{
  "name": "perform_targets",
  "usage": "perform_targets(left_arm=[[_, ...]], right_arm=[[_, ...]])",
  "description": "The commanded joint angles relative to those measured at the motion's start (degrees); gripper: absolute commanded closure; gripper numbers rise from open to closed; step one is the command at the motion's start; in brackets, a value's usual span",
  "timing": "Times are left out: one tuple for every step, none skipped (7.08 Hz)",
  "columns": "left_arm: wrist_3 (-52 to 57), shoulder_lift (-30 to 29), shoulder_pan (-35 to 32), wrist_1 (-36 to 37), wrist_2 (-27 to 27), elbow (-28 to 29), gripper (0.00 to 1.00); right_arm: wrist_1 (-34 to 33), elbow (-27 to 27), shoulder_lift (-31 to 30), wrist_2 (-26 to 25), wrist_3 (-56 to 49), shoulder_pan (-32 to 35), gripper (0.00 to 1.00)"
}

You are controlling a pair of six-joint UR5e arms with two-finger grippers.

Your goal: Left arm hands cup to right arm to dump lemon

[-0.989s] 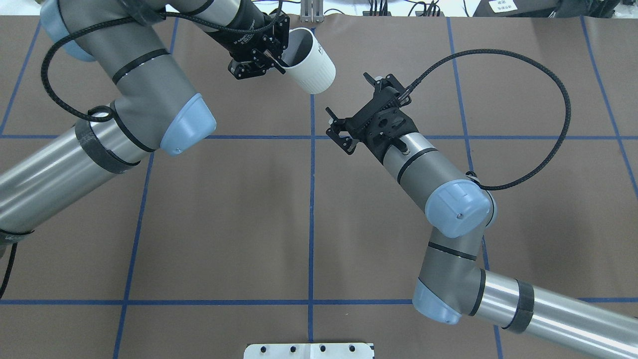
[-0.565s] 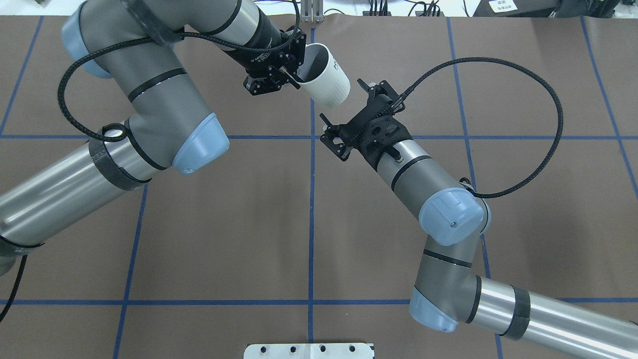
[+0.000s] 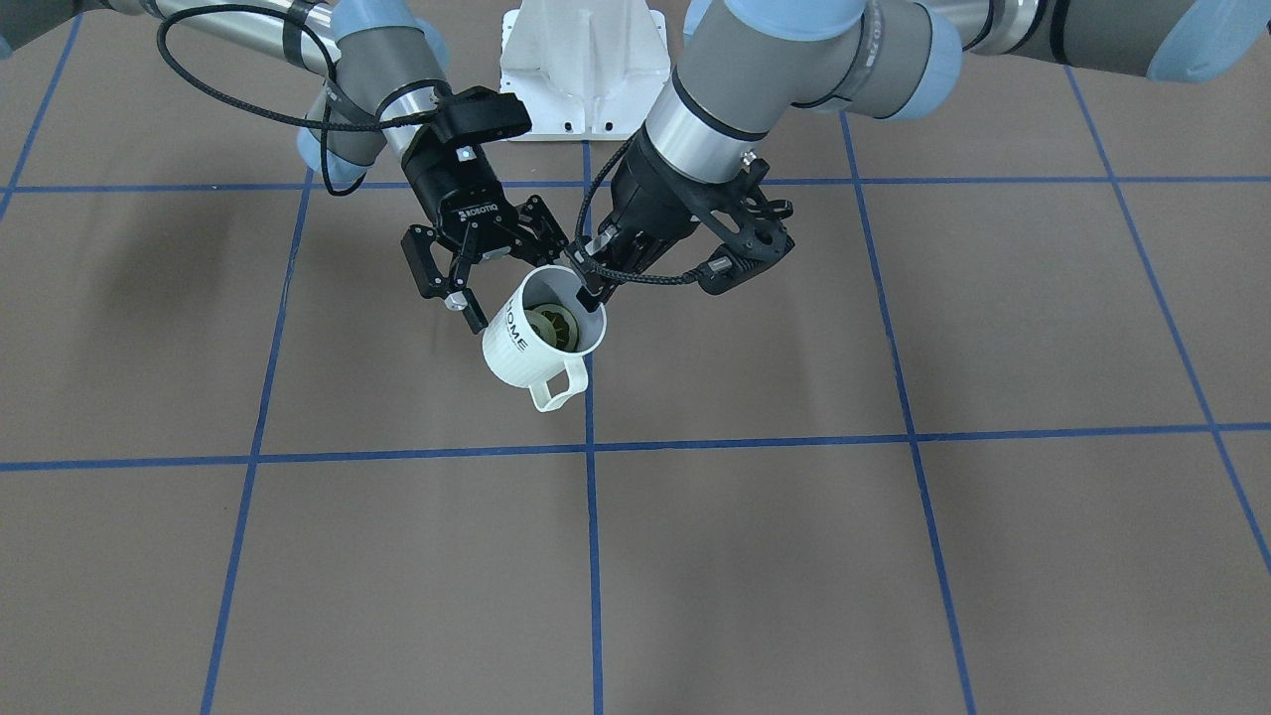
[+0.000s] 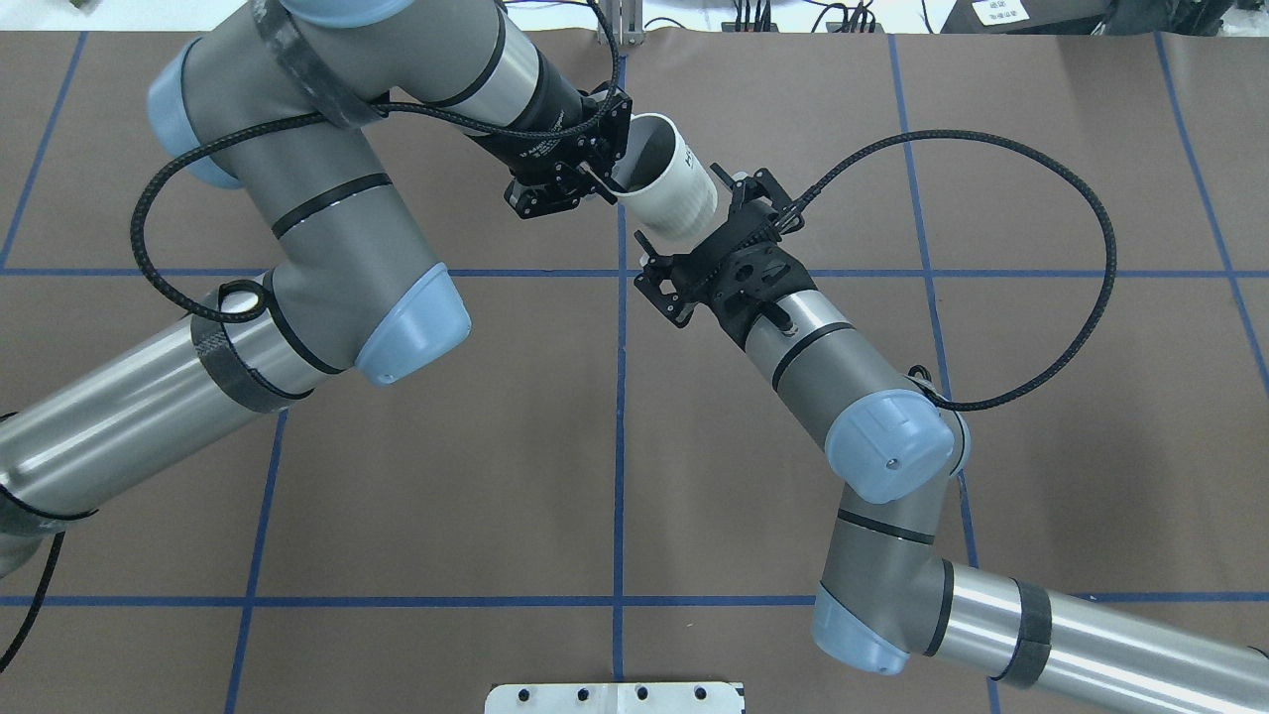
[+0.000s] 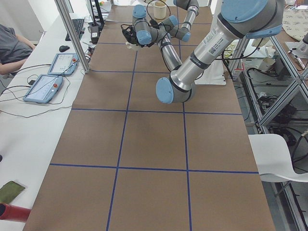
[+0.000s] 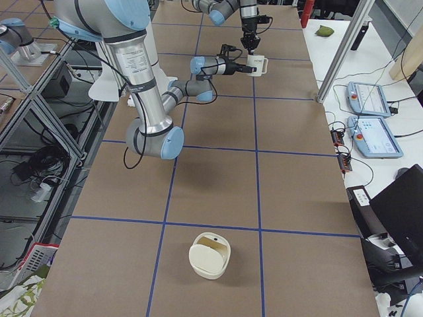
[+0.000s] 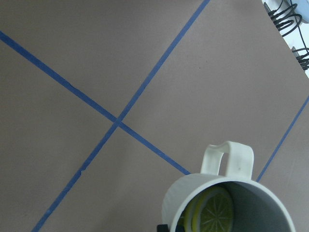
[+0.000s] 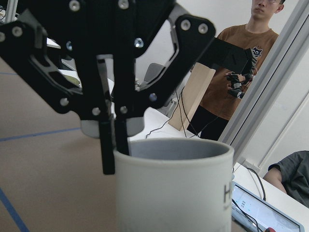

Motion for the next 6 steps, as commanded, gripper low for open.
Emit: perform_targets(left_arm=[[0.1,0.0,0.3,0.0,0.3,-0.2,1.00],[0.0,-0.2,0.7,0.0,0.4,-0.4,1.00],[0.0,-0.3,1.1,0.0,0.4,-0.4,1.00],[0.0,0.2,1.1,0.0,0.4,-1.1,1.00],[0.0,0.2,1.2,0.0,0.4,-1.1,1.00],[0.0,0.1,1.2,0.0,0.4,-1.3,1.00]], right_arm=[[0.1,0.1,0.0,-0.2,0.0,-0.1,0.02],[0.0,0.0,-0.1,-0.2,-0.1,-0.1,0.02],[0.0,0.0,-0.1,-0.2,-0.3,-0.1,0.02],[0.0,-0.1,-0.1,-0.2,-0.3,-0.1,0.02],[0.0,-0.1,-0.1,-0.2,-0.3,-0.1,0.02],[0.0,-0.1,0.0,-0.3,-0.3,-0.1,0.02]])
